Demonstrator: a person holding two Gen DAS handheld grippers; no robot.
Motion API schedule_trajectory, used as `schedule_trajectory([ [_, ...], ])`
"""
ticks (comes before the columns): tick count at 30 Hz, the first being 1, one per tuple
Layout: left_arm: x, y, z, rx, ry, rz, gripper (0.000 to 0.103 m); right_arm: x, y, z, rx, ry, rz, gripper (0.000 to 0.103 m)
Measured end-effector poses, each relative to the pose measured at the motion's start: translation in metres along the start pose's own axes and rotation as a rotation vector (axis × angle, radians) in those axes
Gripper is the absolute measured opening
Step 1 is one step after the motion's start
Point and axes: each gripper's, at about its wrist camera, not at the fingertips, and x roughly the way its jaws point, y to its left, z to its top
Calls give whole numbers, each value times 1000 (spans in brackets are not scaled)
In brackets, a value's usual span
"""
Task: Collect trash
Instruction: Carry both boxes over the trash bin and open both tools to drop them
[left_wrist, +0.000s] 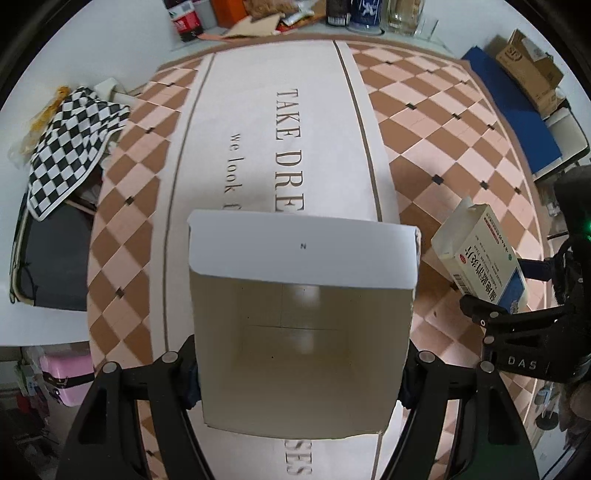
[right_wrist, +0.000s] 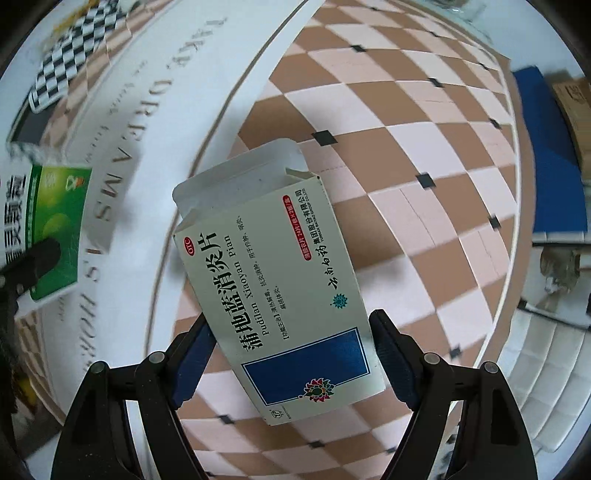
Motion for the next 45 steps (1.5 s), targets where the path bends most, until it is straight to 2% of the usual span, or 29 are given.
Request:
schedule_trajectory([
  [5,-20,18,-25,-24,-44,-12,73,-27,3,-42,65,-55,40,83],
  [11,-59,30,-93,-34,-104,-37,73,-61,29,-104,114,-104,71,83],
  [15,-83,36,-143,-33,-136,-54,73,-84,62,-178,176,-138,108,83],
  [19,-106,46,-205,-18,-166,-62,73,-92,101,-237,219,-160,140,83],
  [28,-136,66,-334,39,-172,-116,73,-103,183,-403,338,-198,216,83],
  [33,-133,74,-398,39,-125,-145,73,-88,223,-485,387,-175,266,83],
  [37,-115,76,-438,31,-74,-151,73,-63,243,-533,409,-132,291,83],
  [40,-85,78,-466,9,-10,-152,73,-33,256,-564,422,-83,305,83],
  [45,-20,74,-499,-30,103,-157,73,46,266,-601,460,38,317,83],
])
